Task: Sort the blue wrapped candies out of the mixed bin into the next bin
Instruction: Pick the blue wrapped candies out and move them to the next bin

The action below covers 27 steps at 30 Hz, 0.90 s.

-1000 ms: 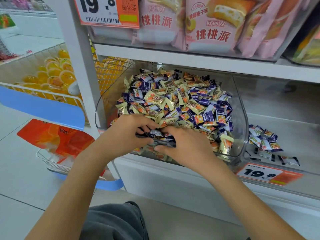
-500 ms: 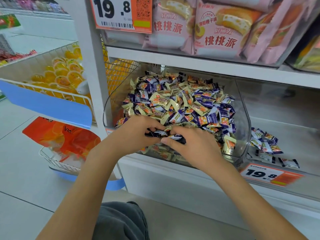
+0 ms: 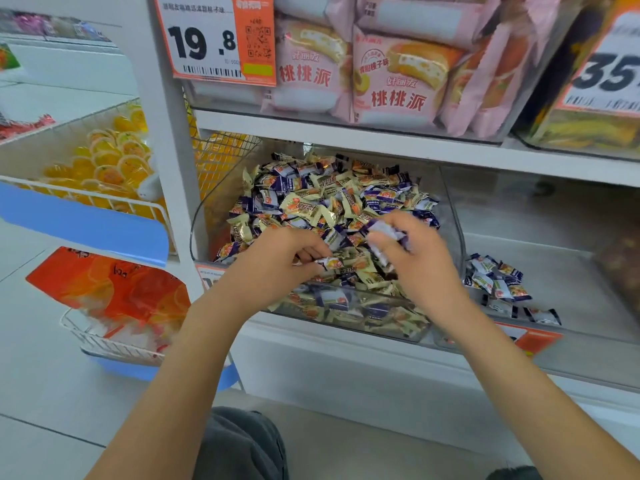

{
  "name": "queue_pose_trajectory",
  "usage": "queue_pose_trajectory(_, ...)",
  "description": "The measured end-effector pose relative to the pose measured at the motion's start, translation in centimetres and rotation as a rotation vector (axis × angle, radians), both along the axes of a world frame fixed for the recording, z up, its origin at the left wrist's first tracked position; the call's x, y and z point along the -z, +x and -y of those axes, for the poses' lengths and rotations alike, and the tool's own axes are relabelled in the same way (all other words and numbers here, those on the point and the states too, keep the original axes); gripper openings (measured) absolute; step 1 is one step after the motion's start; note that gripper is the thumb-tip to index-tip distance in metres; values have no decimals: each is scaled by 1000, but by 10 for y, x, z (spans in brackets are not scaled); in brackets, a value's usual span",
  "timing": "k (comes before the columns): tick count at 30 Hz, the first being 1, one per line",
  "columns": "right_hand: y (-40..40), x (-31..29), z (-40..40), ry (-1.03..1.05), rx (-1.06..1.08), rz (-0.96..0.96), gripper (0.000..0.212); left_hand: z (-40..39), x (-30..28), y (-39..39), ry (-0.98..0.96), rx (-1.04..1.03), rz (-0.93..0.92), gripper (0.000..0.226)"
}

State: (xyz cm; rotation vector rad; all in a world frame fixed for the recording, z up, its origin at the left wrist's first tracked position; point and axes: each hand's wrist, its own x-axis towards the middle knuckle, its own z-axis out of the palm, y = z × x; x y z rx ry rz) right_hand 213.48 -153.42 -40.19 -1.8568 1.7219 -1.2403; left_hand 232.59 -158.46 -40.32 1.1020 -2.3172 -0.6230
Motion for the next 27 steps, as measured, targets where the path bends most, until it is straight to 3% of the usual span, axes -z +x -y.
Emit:
queue_pose_trajectory(5, -55, -20, -34, -63, 220, 264, 15, -8, -6, -22, -24, 7, -61, 18)
queue_pose_trajectory(10, -126, -11, -43, -21, 410, 187, 15, -17, -9, -52, -26, 35, -107, 20)
queue_pose_trajectory(14, -158, 16, -42, 148, 329, 134, 19, -22, -10, -71, -70, -14, -155, 20)
queue_pose_trajectory(18, -170, 13, -43, 184, 240, 13, 15, -27, -13, -98, -111, -35, -284, 19)
queue_pose_trajectory(22, -178, 14, -46, 294, 190, 89, 23, -31, -7, -130, -144, 29, -263, 19)
queue_pose_trajectory(27, -184, 16, -49, 245, 227, 179, 25, -34, -6, -156, -145, 64, -310, 20)
